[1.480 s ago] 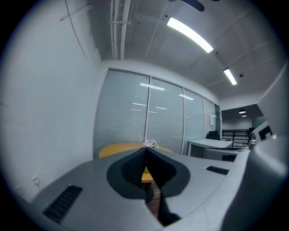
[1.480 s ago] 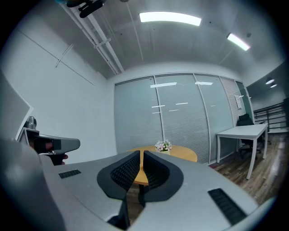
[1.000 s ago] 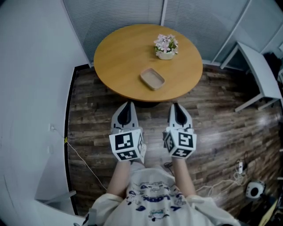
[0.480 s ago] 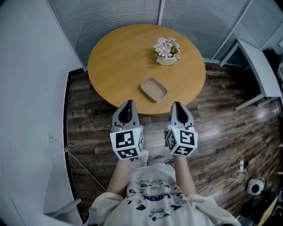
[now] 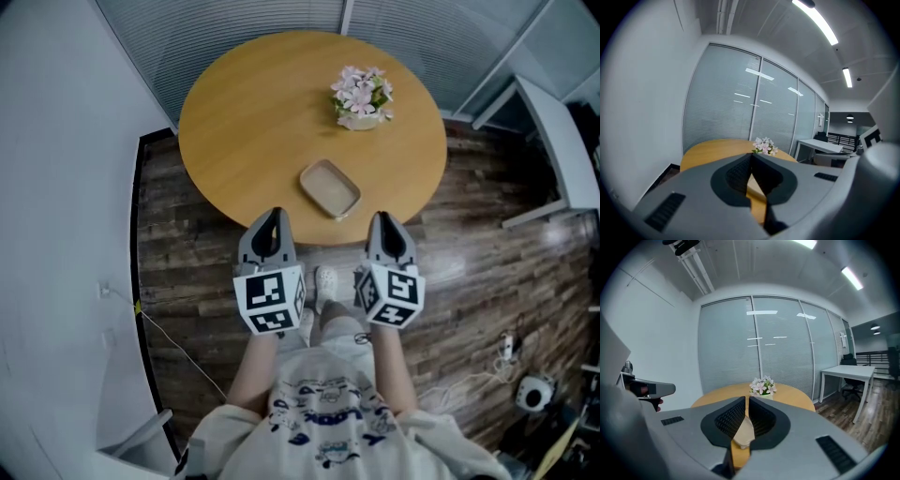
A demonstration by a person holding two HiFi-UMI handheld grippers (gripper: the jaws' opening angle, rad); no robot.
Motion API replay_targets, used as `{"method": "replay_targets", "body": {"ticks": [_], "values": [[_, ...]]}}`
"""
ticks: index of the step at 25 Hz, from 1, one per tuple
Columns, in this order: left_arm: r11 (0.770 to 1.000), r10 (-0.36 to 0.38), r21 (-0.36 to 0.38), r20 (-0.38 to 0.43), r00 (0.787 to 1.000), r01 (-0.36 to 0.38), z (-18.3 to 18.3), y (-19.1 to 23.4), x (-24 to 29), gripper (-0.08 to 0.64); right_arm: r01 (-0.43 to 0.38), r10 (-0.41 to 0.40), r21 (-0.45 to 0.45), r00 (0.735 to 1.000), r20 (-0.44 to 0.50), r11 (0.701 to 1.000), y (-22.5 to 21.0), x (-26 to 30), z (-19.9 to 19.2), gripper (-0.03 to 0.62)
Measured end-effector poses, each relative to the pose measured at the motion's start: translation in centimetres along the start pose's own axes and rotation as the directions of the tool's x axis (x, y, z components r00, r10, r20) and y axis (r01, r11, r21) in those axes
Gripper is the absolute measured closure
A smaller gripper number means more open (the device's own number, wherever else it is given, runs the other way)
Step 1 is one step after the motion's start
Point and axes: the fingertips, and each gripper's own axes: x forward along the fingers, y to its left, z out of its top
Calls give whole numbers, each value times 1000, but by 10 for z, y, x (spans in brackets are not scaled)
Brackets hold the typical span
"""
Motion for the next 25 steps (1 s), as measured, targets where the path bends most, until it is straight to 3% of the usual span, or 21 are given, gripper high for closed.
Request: {"method": "replay_targets", "body": {"ticks": [15, 25], "values": [[998, 56, -9, -132, 990, -58, -28, 15, 98, 557, -23, 24, 11, 991, -132, 1000, -30, 101, -29, 568], [997, 80, 5, -231, 970, -81, -58, 20, 145, 557, -48, 47, 3, 971, -234, 999, -44, 143, -61, 568]]}}
